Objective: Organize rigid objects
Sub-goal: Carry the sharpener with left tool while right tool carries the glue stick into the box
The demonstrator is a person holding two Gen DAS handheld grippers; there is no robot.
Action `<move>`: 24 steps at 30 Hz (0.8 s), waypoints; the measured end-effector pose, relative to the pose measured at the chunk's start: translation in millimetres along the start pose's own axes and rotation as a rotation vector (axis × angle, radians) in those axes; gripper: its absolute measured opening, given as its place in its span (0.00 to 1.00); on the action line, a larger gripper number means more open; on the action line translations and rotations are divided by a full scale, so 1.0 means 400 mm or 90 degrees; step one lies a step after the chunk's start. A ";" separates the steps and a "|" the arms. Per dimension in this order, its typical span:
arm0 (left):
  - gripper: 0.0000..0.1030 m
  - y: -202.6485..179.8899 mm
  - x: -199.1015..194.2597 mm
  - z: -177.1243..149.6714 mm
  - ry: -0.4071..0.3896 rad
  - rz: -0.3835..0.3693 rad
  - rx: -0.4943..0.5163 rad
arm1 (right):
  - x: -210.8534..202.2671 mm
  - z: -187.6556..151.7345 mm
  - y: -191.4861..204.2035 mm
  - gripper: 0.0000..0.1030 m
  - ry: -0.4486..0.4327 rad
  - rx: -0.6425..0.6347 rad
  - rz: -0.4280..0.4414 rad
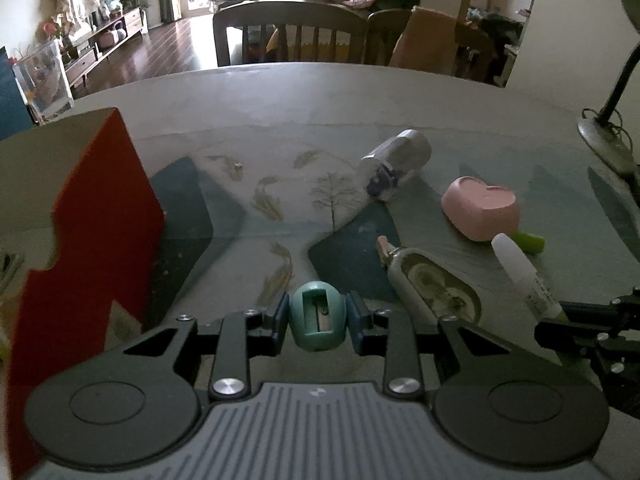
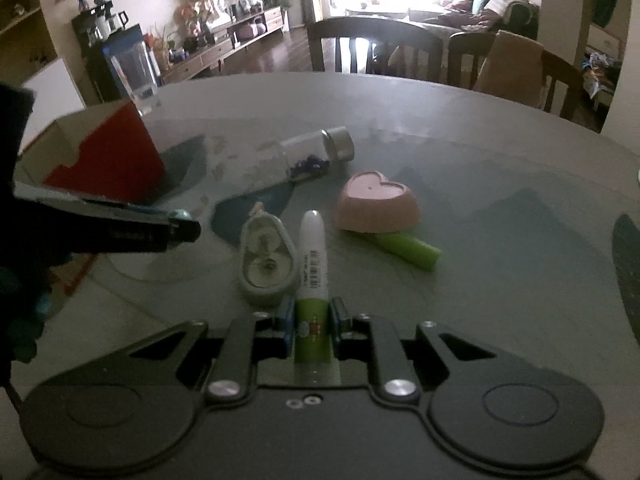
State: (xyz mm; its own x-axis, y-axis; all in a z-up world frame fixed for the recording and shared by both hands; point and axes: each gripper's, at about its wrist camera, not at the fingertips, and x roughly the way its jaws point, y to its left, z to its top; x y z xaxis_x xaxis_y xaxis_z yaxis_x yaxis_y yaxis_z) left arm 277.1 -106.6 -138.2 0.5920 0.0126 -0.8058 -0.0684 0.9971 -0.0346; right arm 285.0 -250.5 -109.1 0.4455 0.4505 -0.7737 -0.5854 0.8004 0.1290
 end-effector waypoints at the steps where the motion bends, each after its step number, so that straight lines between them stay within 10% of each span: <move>1: 0.29 0.002 -0.013 -0.001 -0.002 -0.003 -0.003 | -0.011 0.002 0.006 0.16 -0.002 0.002 0.000; 24: 0.29 0.133 -0.313 -0.026 -0.060 -0.052 0.003 | -0.210 0.079 0.289 0.16 -0.072 -0.027 0.039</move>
State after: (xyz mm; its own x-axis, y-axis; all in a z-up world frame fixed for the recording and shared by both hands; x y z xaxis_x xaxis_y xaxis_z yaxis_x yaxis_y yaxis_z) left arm 190.9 -56.0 -45.2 0.6684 -0.0614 -0.7413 -0.0131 0.9955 -0.0943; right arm 201.5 -183.4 -9.5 0.4799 0.5423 -0.6897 -0.6415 0.7531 0.1458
